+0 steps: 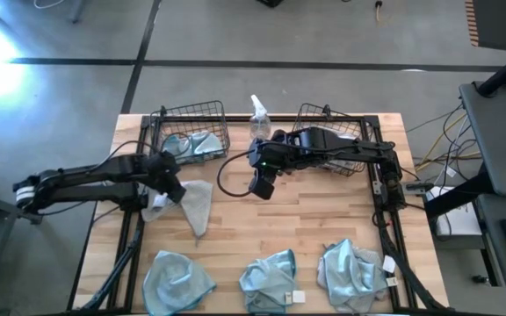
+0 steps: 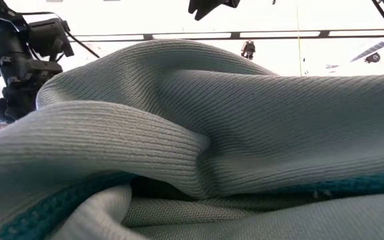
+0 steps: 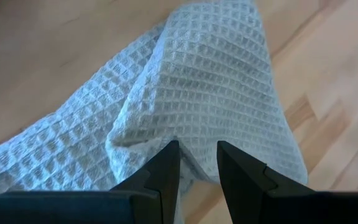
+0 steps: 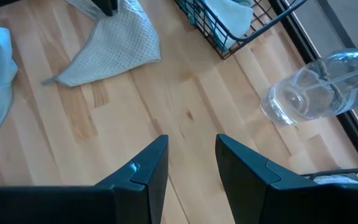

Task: Sort microfiber towel by color & place in baskets
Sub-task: Put the gray microfiber towel into the right black wire basket

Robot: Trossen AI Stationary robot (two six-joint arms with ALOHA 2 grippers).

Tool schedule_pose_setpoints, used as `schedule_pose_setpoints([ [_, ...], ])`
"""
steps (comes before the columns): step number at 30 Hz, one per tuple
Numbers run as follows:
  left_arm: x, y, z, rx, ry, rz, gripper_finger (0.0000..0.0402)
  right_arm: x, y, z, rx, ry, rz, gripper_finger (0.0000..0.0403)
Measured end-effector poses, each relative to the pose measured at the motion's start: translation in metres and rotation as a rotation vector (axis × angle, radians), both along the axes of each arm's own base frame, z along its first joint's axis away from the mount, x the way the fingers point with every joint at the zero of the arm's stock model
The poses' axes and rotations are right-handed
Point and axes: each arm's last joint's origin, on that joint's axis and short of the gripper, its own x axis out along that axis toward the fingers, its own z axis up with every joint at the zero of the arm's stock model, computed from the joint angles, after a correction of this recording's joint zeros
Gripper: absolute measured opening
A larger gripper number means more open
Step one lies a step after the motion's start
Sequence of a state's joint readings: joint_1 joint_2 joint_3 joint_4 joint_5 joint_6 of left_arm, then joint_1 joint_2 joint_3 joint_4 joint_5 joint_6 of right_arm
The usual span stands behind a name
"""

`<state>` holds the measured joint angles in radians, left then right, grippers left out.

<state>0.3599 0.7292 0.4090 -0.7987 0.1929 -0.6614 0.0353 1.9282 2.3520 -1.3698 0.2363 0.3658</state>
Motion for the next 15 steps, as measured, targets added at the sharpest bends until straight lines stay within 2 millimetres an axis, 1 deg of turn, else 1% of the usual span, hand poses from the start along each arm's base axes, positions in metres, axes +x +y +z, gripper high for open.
schedule_pose_setpoints([
  [4,0.004,0.001,-0.006,-0.006,0.007,0.005,0.0092,-0.002,0.0,-0.001,-0.002,0.03,0.001,0.0128],
  [15,0.019,0.007,-0.016,-0.012,0.019,0.01,0.0092,-0.006,0.0,-0.003,-0.014,0.08,0.021,0.0128],
])
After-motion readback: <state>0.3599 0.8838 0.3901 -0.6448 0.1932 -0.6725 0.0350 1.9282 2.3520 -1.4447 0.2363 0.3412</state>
